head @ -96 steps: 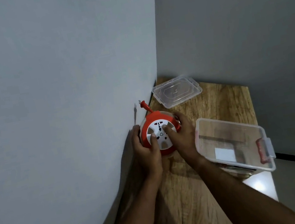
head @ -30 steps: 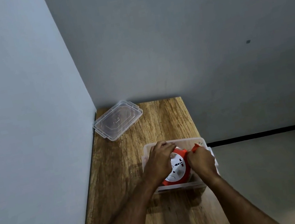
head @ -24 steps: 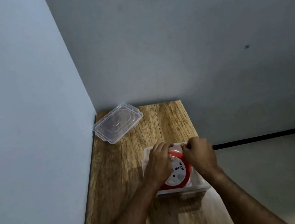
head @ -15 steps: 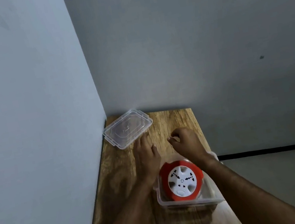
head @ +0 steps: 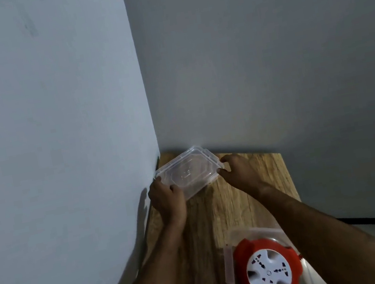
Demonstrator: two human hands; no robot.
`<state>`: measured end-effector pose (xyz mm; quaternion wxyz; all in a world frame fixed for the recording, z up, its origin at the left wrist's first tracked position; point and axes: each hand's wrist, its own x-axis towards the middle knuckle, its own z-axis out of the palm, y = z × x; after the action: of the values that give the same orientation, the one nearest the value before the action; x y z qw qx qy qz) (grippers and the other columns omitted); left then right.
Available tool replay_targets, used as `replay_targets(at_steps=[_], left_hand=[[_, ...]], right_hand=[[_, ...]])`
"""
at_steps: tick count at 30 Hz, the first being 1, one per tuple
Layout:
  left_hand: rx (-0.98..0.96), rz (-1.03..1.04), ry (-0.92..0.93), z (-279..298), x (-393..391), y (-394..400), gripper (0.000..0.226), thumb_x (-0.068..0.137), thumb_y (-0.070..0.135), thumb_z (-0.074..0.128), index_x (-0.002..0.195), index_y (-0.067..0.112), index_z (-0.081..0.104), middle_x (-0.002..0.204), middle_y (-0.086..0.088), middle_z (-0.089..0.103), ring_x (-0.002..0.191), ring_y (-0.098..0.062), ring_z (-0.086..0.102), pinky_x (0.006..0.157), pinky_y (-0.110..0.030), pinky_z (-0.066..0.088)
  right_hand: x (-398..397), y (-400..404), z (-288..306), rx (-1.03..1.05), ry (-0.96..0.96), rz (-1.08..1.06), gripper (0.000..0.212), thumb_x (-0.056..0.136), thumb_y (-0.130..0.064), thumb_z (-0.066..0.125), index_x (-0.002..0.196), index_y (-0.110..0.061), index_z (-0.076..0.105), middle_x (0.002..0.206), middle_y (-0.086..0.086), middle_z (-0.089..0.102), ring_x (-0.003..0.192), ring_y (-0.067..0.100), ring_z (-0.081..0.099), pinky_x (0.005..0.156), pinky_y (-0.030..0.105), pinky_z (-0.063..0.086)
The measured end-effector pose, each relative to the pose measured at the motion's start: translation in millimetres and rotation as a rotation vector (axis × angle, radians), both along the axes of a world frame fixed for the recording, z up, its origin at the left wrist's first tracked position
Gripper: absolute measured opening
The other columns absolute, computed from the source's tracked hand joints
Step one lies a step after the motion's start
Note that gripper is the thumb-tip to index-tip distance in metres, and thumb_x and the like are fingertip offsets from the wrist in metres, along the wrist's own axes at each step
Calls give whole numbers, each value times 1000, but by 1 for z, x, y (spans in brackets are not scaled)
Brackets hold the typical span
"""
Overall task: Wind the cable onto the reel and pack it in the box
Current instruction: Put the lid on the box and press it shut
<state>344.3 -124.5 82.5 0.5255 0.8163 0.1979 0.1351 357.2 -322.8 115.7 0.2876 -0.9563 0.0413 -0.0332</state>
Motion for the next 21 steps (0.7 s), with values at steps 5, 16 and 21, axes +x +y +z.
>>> replay_targets(at_steps=[5,16,21], left_hand=[[-53,88,89,-22,33,2,48,80,-2,58,128,-9,57,127,-27,60,120,-43,55,102,-51,47],[-108,105,178,-75,73,2,58,79,4,58,137,-2,52,135,-21,60,125,-38,57,105,-51,49],[-94,84,179,-81,76,-1,67,79,14,58,145,6,48,143,-15,56,132,-32,53,109,-49,47]], right_hand=[[53,1,-26,34,26,-30,30,86,-11,73,111,4,70,113,23,73,106,41,67,87,44,53],[117,5,-82,124,110,-70,39,86,-32,67,111,-2,68,110,22,72,101,42,66,85,40,49],[129,3,-106,98,91,-62,44,84,-42,57,108,-8,69,106,17,73,102,41,66,95,50,47]])
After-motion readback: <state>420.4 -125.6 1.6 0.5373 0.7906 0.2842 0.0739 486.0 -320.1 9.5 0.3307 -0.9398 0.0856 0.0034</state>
